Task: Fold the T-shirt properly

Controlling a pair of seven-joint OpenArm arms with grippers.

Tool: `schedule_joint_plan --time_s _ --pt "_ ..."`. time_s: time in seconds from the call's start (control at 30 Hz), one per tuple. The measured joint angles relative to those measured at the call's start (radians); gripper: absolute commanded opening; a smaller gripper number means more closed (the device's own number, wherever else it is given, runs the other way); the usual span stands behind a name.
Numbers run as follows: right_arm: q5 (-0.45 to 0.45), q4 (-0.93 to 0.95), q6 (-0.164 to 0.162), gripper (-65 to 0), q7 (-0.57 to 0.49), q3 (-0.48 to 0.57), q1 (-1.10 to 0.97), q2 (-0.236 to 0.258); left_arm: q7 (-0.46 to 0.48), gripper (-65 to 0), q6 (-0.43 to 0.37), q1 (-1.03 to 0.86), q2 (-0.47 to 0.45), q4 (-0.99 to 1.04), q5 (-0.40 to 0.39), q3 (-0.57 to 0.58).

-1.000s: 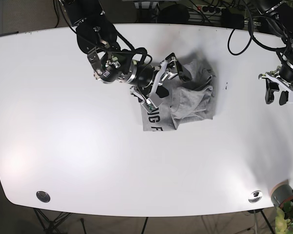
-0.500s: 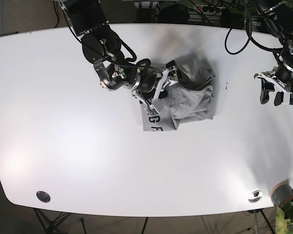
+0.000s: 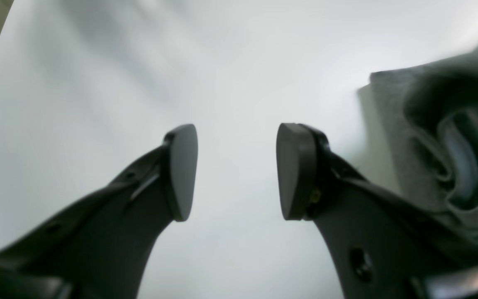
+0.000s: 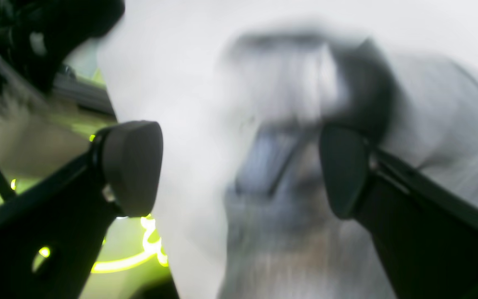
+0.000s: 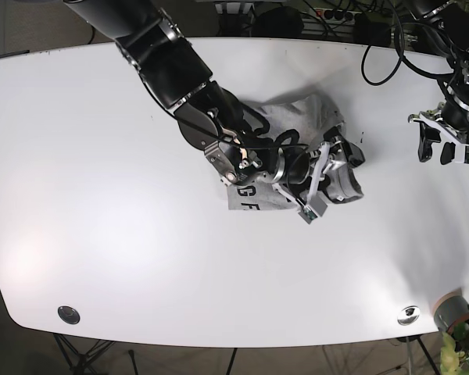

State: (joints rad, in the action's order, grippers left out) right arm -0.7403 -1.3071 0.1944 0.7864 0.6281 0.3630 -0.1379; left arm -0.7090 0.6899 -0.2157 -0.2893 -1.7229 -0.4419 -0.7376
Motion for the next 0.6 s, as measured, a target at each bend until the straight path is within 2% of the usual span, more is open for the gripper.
schedule_joint_plan --time_s 0.13,0.27,0.37,0.43,0.5,0.53,0.6 --pt "-0.105 0.029 0.014 -8.2 -0.043 -0.009 0.075 -0.010 0.010 -37.1 0.005 0.003 0.002 0.007 -0.010 0.004" --pt "-0.097 0.032 -0.010 -8.2 -0.045 -0.046 0.105 -0.007 0.013 -37.1 0.005 0.005 0.000 0.023 -0.007 0.014" --pt "-0.103 -0.042 -0.002 -8.2 -0.017 -0.041 0.080 0.034 0.006 -36.9 0.003 0.004 -0.003 0.014 0.000 0.037" --pt "-0.109 -0.099 0.016 -8.2 -0.002 -0.035 0.049 0.074 0.007 -36.7 0.001 0.003 -0.003 -0.010 -0.001 0.083" --pt "-0.103 -0.123 0.011 -8.6 0.002 -0.035 0.037 0.106 0.007 -36.7 -0.001 0.011 -0.003 -0.023 -0.001 0.145" --pt "-0.102 -0.130 0.011 -9.4 0.002 -0.045 0.031 0.129 0.006 -36.7 0.000 0.021 -0.003 -0.023 -0.002 0.184" --pt "-0.097 -0.131 0.009 -14.9 0.002 -0.087 0.019 0.151 0.008 -36.5 0.000 0.037 -0.003 -0.023 -0.005 0.251"
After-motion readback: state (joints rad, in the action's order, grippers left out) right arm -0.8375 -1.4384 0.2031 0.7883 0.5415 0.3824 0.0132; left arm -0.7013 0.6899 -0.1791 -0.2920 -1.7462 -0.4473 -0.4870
